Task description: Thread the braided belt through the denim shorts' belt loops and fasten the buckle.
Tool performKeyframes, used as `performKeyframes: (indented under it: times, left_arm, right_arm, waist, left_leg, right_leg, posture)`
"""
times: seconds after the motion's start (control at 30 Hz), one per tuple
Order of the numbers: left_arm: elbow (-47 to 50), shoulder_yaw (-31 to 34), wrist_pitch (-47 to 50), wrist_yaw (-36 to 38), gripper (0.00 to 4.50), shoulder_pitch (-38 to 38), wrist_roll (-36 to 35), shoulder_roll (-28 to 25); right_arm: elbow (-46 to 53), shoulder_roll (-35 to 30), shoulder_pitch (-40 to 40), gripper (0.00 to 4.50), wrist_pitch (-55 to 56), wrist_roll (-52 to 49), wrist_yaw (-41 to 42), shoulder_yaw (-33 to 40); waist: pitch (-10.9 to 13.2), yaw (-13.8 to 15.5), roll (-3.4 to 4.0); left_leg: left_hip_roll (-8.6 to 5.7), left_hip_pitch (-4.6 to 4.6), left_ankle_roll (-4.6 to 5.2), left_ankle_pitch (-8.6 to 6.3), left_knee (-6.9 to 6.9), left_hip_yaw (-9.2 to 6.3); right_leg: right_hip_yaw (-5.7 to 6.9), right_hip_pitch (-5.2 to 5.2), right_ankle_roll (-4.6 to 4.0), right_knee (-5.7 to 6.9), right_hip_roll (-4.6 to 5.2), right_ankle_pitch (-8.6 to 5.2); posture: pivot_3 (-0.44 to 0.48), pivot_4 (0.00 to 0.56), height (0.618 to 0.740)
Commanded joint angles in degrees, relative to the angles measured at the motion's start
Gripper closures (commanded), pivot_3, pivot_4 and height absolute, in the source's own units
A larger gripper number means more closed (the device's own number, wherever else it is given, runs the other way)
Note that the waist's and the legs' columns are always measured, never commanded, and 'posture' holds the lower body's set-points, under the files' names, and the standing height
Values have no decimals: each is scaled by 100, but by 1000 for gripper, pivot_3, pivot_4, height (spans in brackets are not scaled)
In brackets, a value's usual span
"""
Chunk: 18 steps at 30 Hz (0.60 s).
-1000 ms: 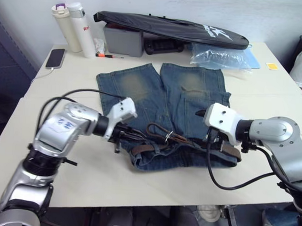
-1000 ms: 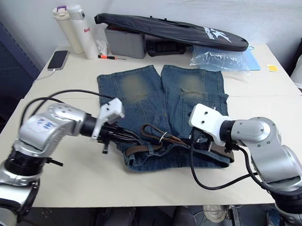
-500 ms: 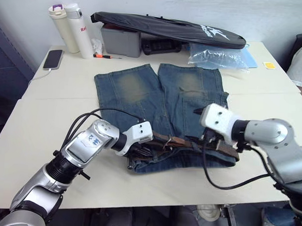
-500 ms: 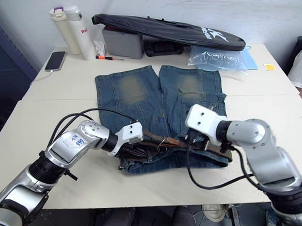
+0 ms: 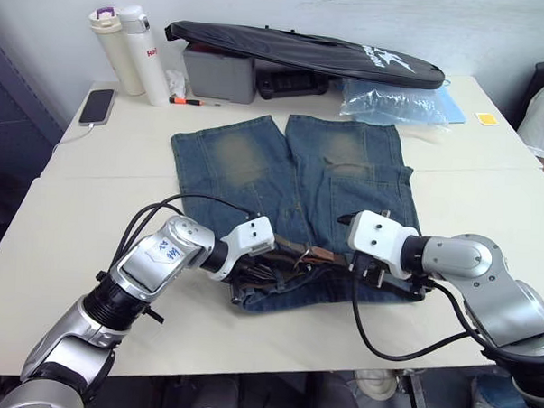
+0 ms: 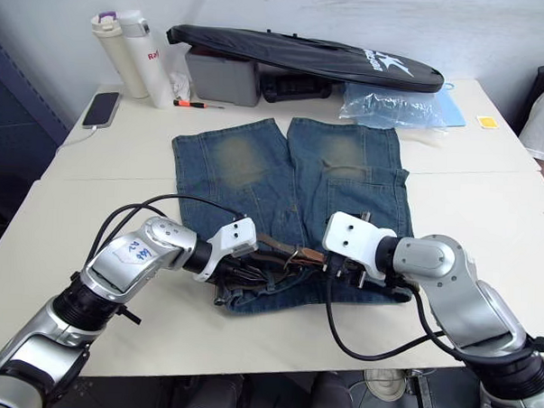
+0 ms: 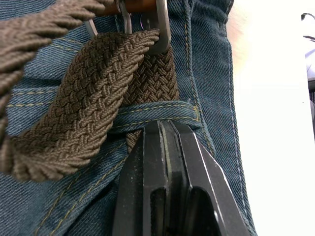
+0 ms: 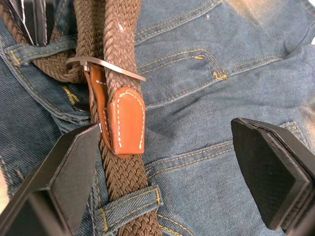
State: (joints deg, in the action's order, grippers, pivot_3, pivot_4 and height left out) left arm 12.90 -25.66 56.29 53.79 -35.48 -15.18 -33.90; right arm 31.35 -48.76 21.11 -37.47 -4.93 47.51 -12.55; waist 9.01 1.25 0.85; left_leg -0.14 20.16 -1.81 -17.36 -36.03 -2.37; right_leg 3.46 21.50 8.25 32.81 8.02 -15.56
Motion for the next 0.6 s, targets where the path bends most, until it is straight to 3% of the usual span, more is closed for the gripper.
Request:
performKeyframes:
  times: [0.03,0.53,0.6]
  left_arm:
    - [121,47,21,-24,4423,-63,-9,-47]
    - [322,61,159,-155,4423,44,-95,-38]
    - [323,71,156,-155,4500,45,-95,-57]
  right_arm:
    - [42,61,13,0,53,107,-108,24]
    - [-319,108,-8,0,419,709,-265,-304]
    - [-355,125,-40,542,505,789,-259,-340]
  waist:
    - [0,0,0]
    - [0,-2,0]
    - [0,-2,0]
  left_leg:
    - [0,0,0,0,0,0]
    - [0,0,0,0,1,0]
    - [0,0,0,0,0,0]
  right_leg:
    - [0,0,0,0,0,0]
    - [0,0,-1,0,0,0]
    - [0,0,-1,0,0,0]
  posture:
    - [0,150,740]
    - [0,150,740]
    - [0,150,740]
